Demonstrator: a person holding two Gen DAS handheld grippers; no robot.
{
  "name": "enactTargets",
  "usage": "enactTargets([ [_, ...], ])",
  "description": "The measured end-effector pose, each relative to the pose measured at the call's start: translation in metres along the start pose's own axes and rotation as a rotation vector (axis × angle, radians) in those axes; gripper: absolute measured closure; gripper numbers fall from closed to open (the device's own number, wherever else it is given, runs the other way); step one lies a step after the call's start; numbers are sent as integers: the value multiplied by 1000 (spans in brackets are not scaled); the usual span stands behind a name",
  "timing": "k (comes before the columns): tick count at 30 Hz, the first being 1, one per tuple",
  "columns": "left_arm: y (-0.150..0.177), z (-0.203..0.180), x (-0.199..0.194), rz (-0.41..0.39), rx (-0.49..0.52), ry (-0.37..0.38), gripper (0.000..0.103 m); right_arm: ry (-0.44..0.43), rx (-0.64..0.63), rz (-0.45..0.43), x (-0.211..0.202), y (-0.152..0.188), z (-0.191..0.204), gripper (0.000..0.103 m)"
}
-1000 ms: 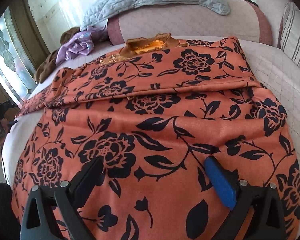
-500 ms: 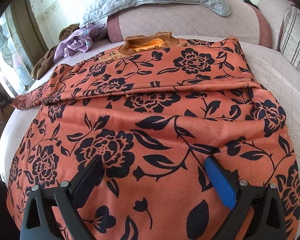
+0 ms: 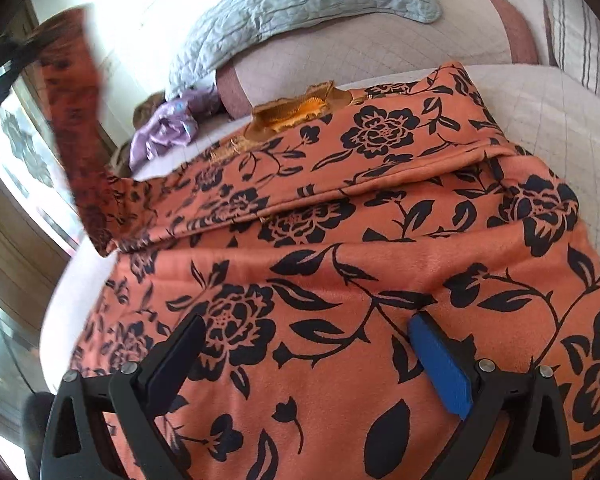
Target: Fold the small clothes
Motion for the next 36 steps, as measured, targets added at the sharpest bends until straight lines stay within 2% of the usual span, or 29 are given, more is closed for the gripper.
enactTargets([
  [1, 10, -19, 19, 62, 39, 37, 91, -13, 15, -3, -2, -1, -2, 0],
  [2, 27, -38, 49, 197, 83, 89, 75, -24, 27, -6, -3, -2, -3, 0],
  [3, 38, -47, 64, 276, 106, 113, 67, -33, 37, -8, -4, -3, -4, 1],
  [4, 51, -53, 74, 343, 133, 132, 63, -39, 46, -8, -6, -3, -5, 1],
  [5, 61, -51, 75, 365, 152, 118, 63, -46, 62, -9, -8, -5, -6, 1],
  [6, 68, -46, 70, 354, 162, 93, 63, -57, 95, -9, -14, -7, -8, 1],
  [9, 82, -11, 29, 281, 121, 27, 45, -121, 205, -39, -35, -17, -22, 1],
  [11, 91, 29, 4, 233, 43, -43, 35, -165, 263, -55, -45, -29, -29, 1],
  [14, 111, 81, -27, 212, -85, -141, 32, -200, 299, -62, -47, -62, -27, 1],
  [17, 141, 119, -46, 236, -194, -202, 32, -148, 255, -23, -23, -99, -11, 2],
  [19, 158, 138, -56, 247, -247, -221, 32, -45, 197, 36, 7, -118, 4, 6],
  [22, 179, 159, -65, 268, -314, -242, 32, 136, 70, 120, 51, -125, 22, 19],
  [24, 186, 166, -69, 270, -328, -249, 32, 236, -17, 216, 78, -116, 32, 71],
  [25, 189, 170, -69, 264, -333, -253, 32, 280, -59, 222, 82, -114, 37, 74],
  [26, 190, 175, -72, 255, -336, -256, 32, 299, -117, 216, 81, -113, 47, 93],
  [27, 189, 179, -73, 247, -337, -263, 32, 297, -164, 218, 76, -114, 59, 93],
  [30, 187, 188, -73, 226, -344, -270, 32, 324, -282, 111, 41, -130, 84, 93],
  [34, 176, 195, -69, 200, -347, -269, 32, 386, -285, -46, -14, -184, 81, 93],
  [36, 169, 192, -56, 203, -338, -257, 30, 374, -217, -18, -25, -205, 59, 88],
])
Point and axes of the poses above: each gripper's, at about its wrist camera, not at the fingertips, and x roughly the way its jaws point, z to its left, y to its underside, the point moved 1 cm from there along x, roughly the way its jaws point, and after that the axes turned 9 degrees about x, right-handed, at the moved point
